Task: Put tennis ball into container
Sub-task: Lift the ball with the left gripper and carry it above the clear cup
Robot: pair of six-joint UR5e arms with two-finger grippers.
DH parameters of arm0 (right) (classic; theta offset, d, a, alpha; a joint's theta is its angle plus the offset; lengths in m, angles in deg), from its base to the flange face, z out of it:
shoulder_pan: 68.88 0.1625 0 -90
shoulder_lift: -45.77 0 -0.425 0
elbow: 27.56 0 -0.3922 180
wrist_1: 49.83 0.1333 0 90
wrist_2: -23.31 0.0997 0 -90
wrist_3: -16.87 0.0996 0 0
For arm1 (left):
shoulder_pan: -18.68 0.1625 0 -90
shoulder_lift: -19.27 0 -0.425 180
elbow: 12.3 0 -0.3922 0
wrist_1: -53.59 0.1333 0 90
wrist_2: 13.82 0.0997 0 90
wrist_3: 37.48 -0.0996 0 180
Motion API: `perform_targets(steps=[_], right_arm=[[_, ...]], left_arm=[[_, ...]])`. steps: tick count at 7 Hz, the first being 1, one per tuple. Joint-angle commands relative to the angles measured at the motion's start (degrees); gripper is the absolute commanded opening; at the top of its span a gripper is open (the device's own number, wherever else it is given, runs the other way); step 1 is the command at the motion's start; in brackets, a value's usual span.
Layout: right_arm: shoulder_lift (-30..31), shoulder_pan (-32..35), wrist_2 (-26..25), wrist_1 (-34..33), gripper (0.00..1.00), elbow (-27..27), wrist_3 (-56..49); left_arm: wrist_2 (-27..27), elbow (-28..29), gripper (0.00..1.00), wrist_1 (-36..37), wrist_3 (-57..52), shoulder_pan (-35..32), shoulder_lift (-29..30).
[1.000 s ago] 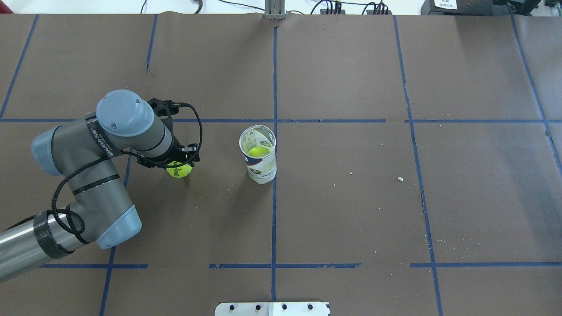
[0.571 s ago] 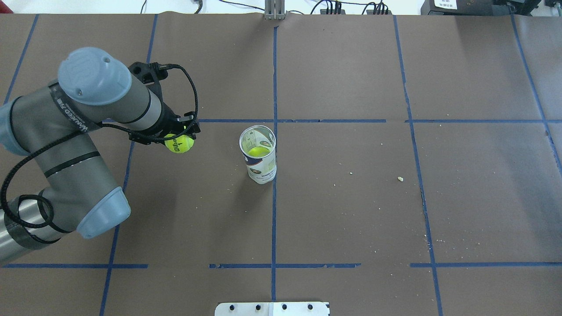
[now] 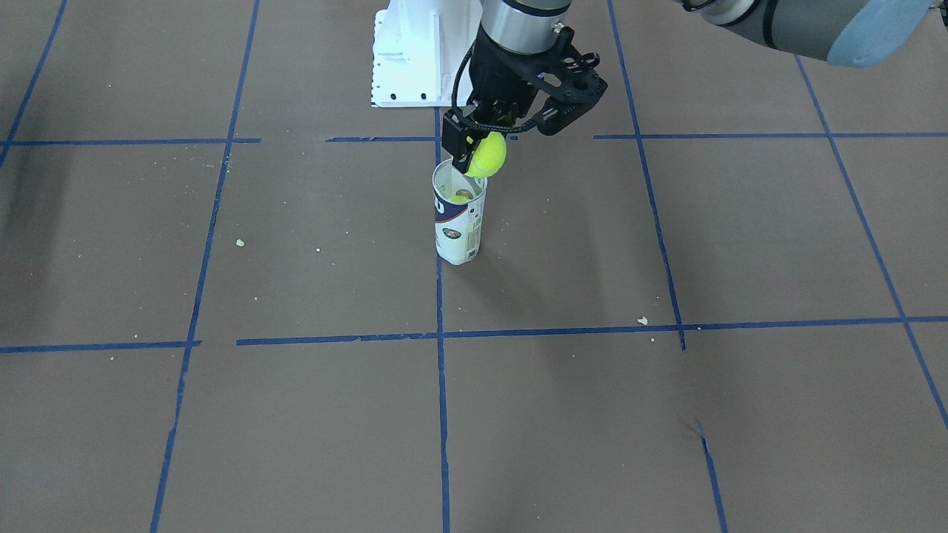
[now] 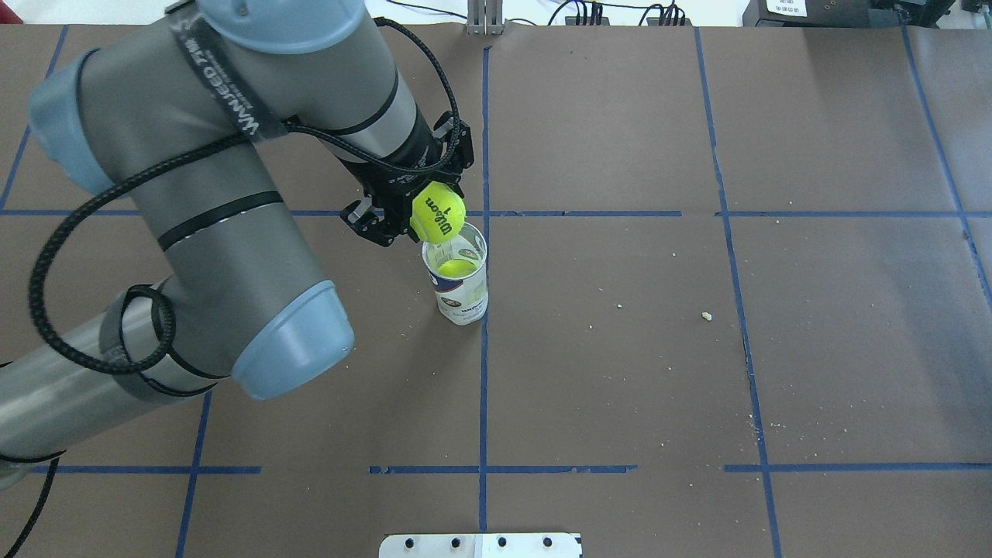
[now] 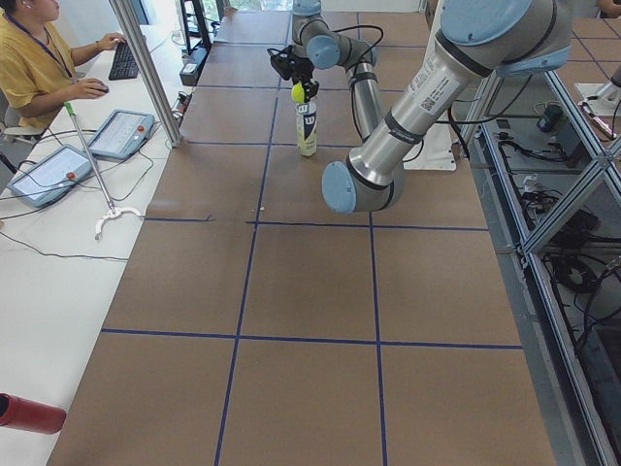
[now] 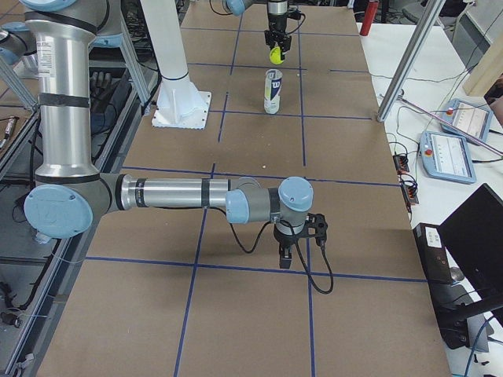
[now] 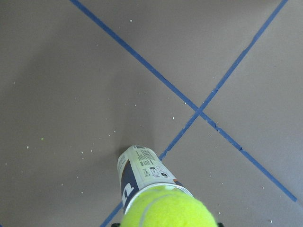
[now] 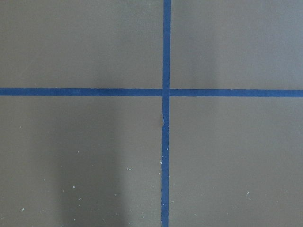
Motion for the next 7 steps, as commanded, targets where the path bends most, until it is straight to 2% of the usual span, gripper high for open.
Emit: perform_targets(steps=[1, 6, 7], right_arm=[[0.0, 0.0, 0.0, 0.1, 1.0, 0.0, 0.0], [0.0, 0.0, 0.0, 0.0, 1.0, 0.0, 0.0], [0.0, 0.0, 0.0, 0.0, 1.0, 0.0, 0.0]], left_arm=[[2.0, 5.9, 0.0, 0.6, 1.7, 2.0, 2.4], [2.5, 6.1, 0.02, 0.7, 1.6, 2.3, 2.1], [2.4, 5.9, 0.14, 0.8, 1.6, 2.3, 2.1]])
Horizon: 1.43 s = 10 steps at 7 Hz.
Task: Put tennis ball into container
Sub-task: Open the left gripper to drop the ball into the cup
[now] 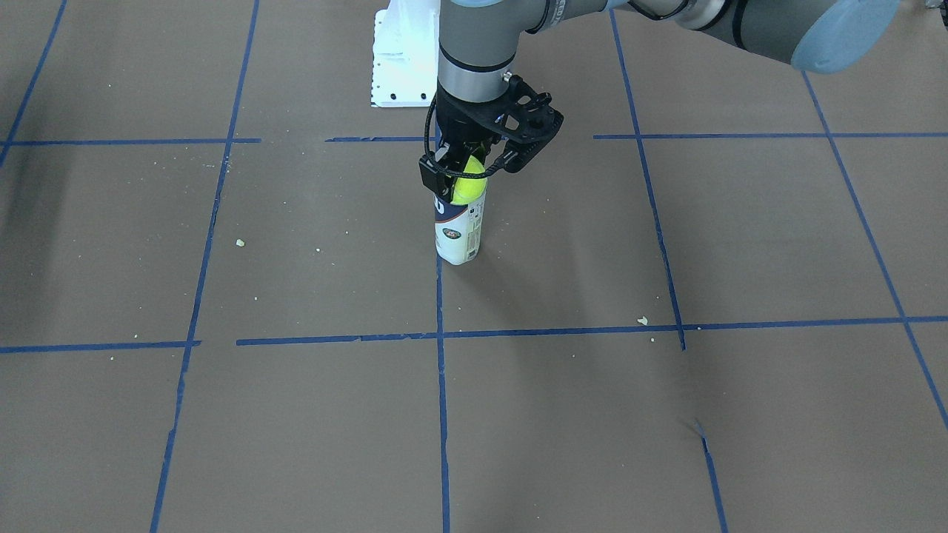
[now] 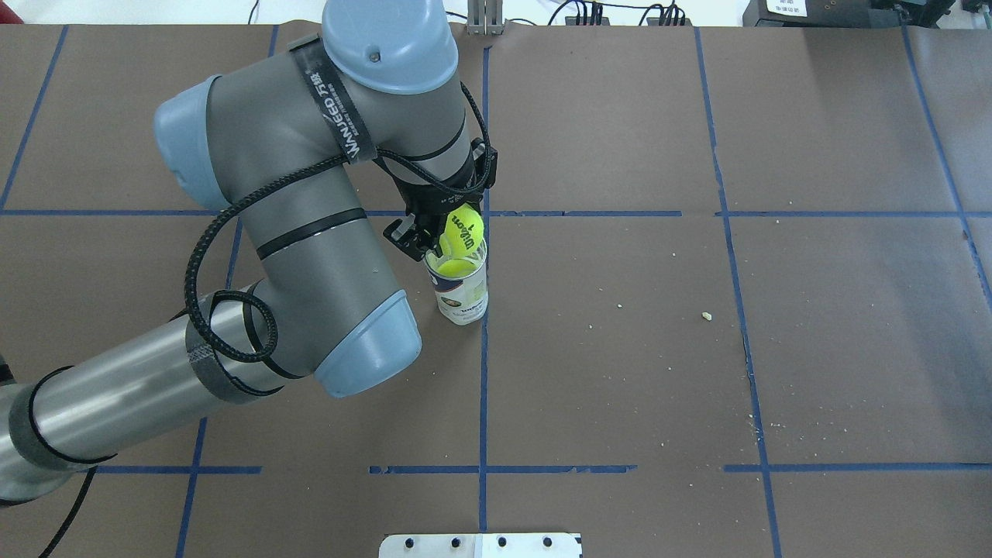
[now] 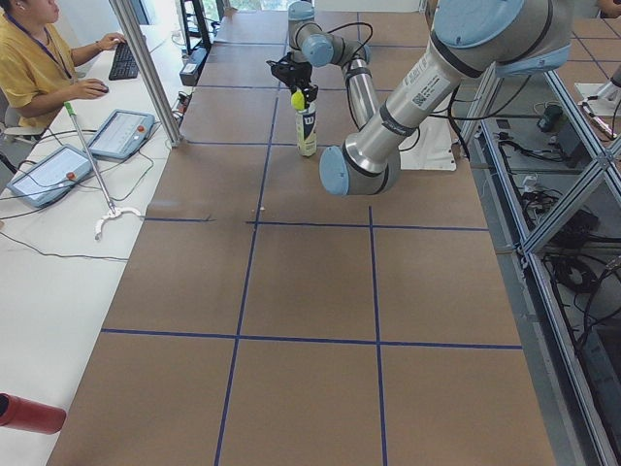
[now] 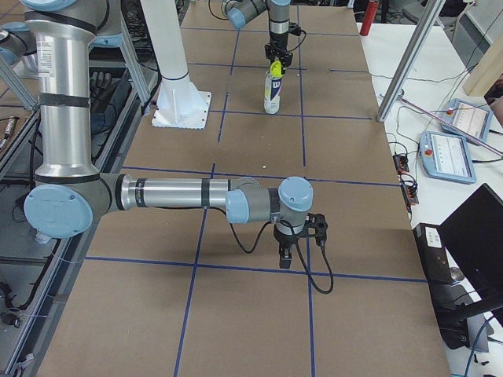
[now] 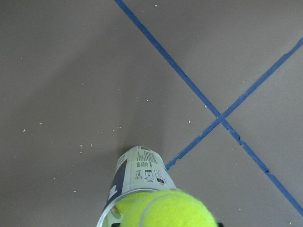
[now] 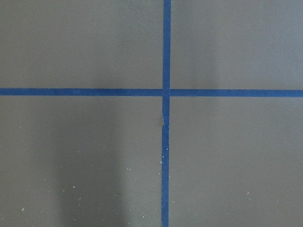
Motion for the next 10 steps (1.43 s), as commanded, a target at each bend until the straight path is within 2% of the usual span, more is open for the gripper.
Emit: perform_targets(steps=[1, 2, 3, 4, 8, 9, 10], right_arm=[[0.0, 0.0, 0.0, 0.0, 1.0, 0.0, 0.0], [0.0, 0.0, 0.0, 0.0, 1.0, 0.0, 0.0], [0.0, 0.0, 0.0, 0.0, 1.0, 0.0, 0.0], [0.0, 0.0, 0.0, 0.0, 1.0, 0.0, 0.0], [0.0, 0.0, 0.0, 0.0, 1.0, 0.0, 0.0], [0.0, 0.0, 0.0, 0.0, 1.0, 0.0, 0.0], [0.0, 0.0, 0.0, 0.0, 1.0, 0.0, 0.0]], left_arm=[[-0.3, -0.3, 0.14, 0.3, 0.0, 0.2, -0.2], [-0.4, -0.3, 0.14, 0.3, 0.0, 0.2, -0.3], [-0.4, -0.3, 0.31, 0.3, 0.0, 0.3, -0.3], [-0.4, -0.2, 0.99, 0.4, 0.2, 0.4, -0.3], [-0.1, -0.8, 1.0, 0.2, -0.3, 0.4, -1.5], [-0.3, -4.4, 1.0, 0.5, -8.1, -0.2, -4.1], [-0.3, -10.6, 1.0, 0.5, -17.2, -1.6, -9.5]])
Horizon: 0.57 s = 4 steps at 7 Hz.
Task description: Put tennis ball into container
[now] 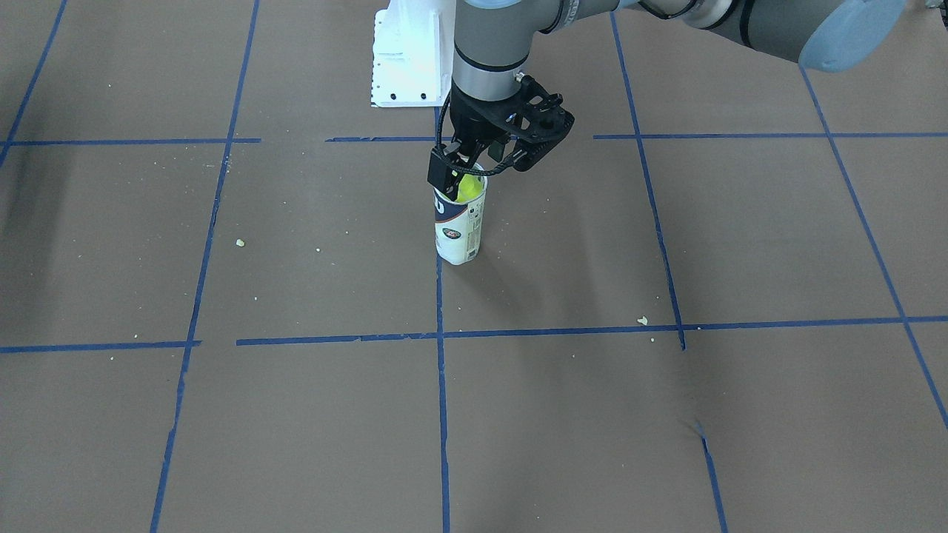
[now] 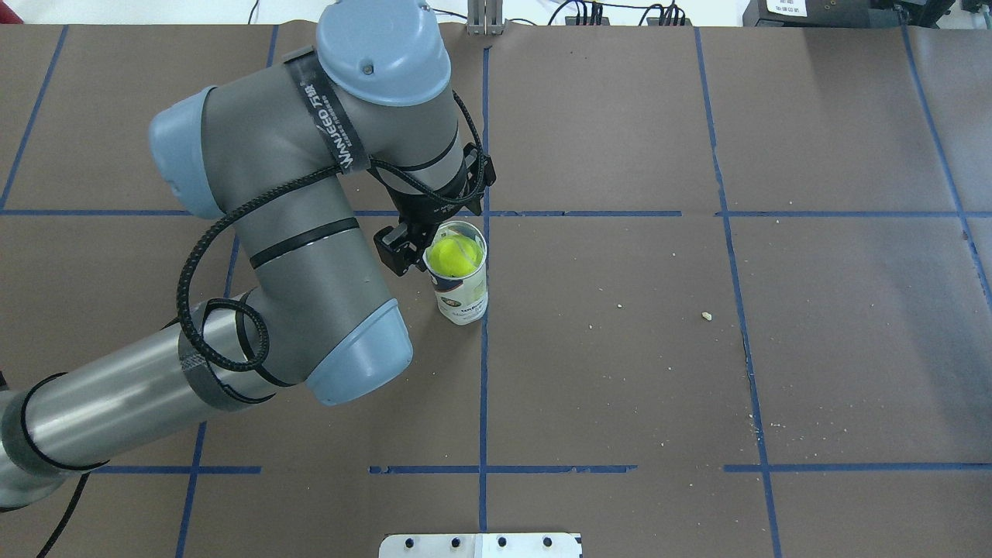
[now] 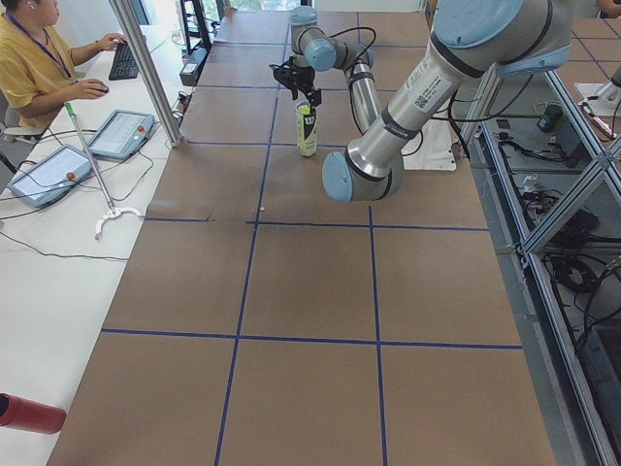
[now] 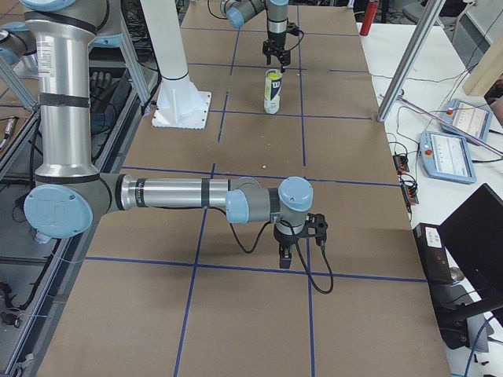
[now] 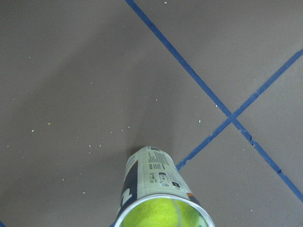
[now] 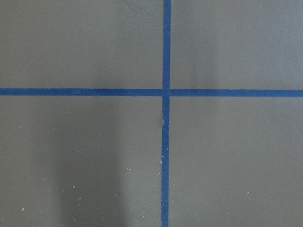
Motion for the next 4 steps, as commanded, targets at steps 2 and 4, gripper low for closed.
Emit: perform_targets(steps=[2, 4], right_arm=[[0.0, 0.0, 0.0, 0.0, 1.0, 0.0, 0.0], [0.0, 0.0, 0.0, 0.0, 1.0, 0.0, 0.0]], left_arm=[[-0.3, -9.1, 1.0, -0.3, -28.7, -7.2, -11.5], [-6.0, -9.0, 1.0, -1.0, -54.4, -17.9, -22.7]])
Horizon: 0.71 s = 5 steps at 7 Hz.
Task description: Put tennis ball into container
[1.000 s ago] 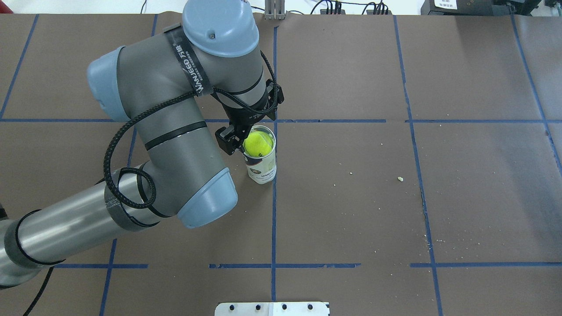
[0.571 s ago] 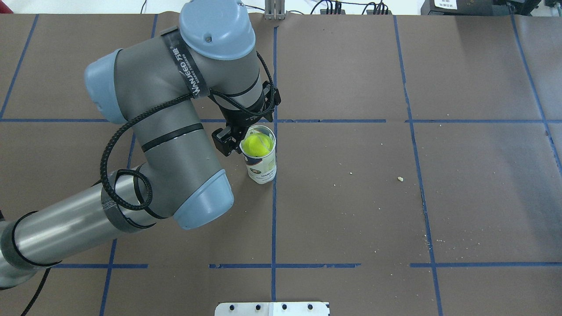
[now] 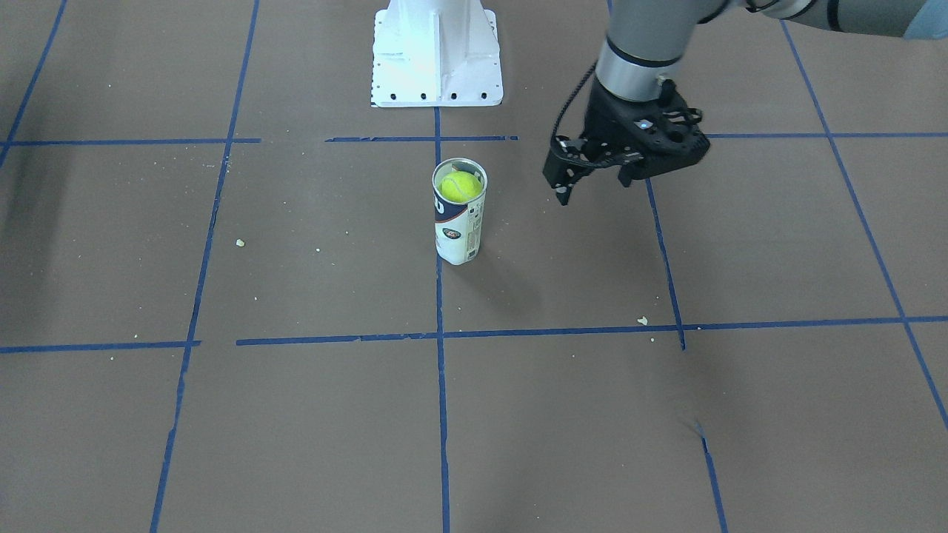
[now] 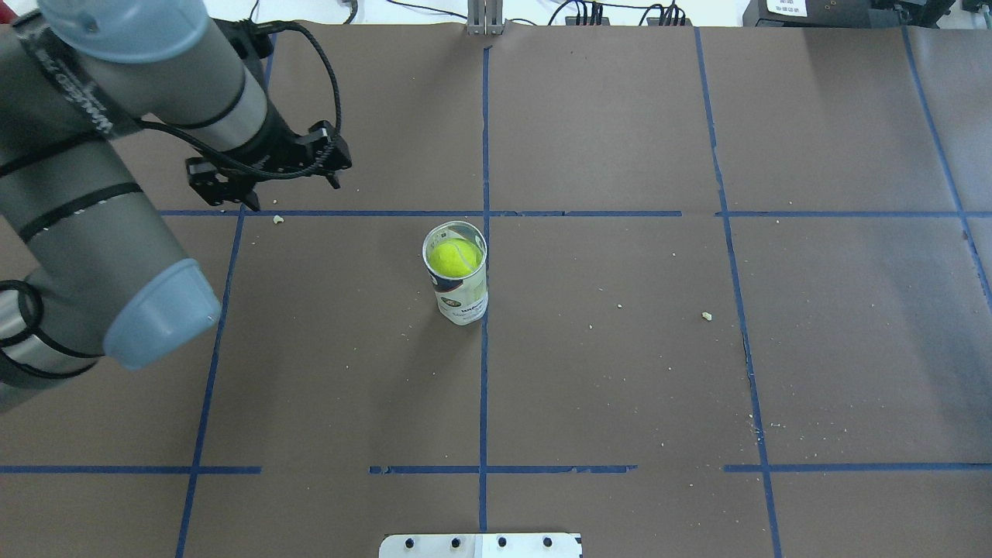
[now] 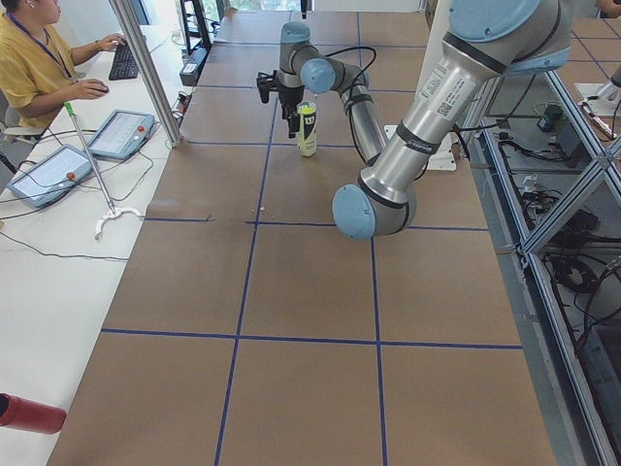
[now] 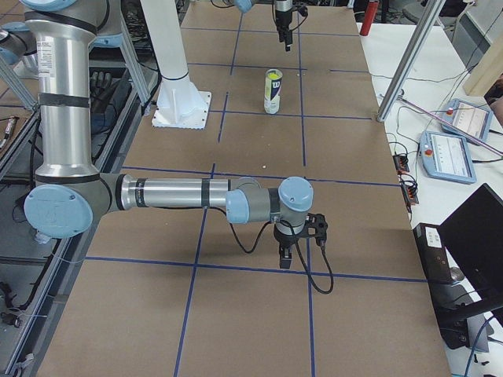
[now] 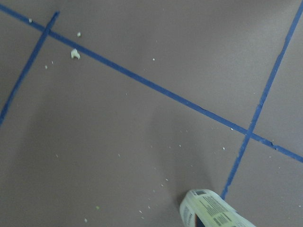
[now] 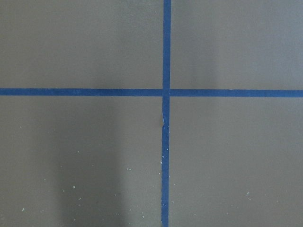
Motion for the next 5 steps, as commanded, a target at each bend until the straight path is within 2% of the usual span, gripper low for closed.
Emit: perform_targets(steps=[1, 2, 3, 4, 5], right_arm=[[0.0, 0.0, 0.0, 0.0, 1.0, 0.0, 0.0], [0.0, 0.0, 0.0, 0.0, 1.0, 0.0, 0.0], [0.0, 0.0, 0.0, 0.0, 1.0, 0.0, 0.0], [0.0, 0.0, 0.0, 0.0, 1.0, 0.0, 0.0], [0.0, 0.0, 0.0, 0.0, 1.0, 0.0, 0.0]], left_arm=[[-8.2, 0.4, 1.0, -3.2, -32.2, -13.1, -15.9], [-12.2, 3.4, 1.0, -7.3, -42.8, -19.1, -22.5], [-13.1, 8.5, 1.0, -11.6, -53.6, -25.2, -27.3], [-13.2, 15.1, 1.0, -13.9, -65.4, -31.4, -30.0], [-13.2, 21.2, 1.0, -15.0, -74.2, -37.6, -29.9]])
